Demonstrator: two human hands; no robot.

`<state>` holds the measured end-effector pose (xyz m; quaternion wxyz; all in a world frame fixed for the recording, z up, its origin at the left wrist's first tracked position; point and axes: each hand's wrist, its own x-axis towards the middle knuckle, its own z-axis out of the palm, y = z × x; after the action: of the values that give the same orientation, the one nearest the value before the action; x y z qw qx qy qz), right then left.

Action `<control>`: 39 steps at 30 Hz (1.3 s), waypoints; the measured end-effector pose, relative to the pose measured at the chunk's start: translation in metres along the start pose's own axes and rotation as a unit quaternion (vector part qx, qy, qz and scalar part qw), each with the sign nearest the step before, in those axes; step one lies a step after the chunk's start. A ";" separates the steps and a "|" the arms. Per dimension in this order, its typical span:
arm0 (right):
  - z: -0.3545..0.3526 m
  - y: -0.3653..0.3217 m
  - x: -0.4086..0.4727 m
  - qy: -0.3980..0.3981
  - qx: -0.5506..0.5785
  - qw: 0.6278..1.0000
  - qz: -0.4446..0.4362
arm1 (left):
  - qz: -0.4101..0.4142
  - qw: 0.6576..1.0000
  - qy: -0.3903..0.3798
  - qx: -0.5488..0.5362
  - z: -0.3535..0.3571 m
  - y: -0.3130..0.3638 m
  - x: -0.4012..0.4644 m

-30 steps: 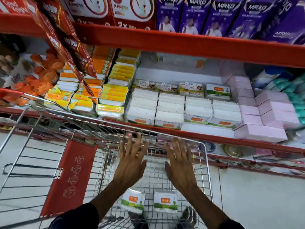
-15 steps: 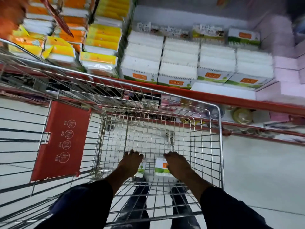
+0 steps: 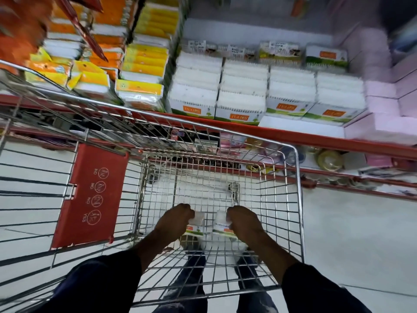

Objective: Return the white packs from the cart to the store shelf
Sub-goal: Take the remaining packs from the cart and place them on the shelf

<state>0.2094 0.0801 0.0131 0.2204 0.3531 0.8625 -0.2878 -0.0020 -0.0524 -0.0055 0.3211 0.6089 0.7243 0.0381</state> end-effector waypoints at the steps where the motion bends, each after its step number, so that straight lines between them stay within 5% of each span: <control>1: -0.009 -0.003 -0.005 0.016 0.007 1.000 0.000 | 0.003 1.000 0.004 0.017 -0.013 0.008 -0.001; 10: -0.159 -0.022 -0.054 0.265 -0.025 0.964 -0.007 | 0.025 0.979 0.185 0.087 -0.153 0.100 -0.013; 20: -0.287 0.008 -0.128 0.427 0.001 0.904 -0.018 | 0.124 0.929 0.336 0.095 -0.259 0.206 -0.002; 30: -0.315 0.069 -0.138 0.448 0.025 0.893 0.031 | 0.150 0.924 0.336 0.099 -0.256 0.269 0.069; 39: -0.304 0.099 -0.111 0.370 0.029 0.927 0.050 | 0.113 0.944 0.294 0.099 -0.235 0.278 0.114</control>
<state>0.3009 0.2822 0.2681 -0.1108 0.4835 0.8553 -0.1498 0.1103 0.2005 0.2568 0.0259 0.6772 0.7132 0.1794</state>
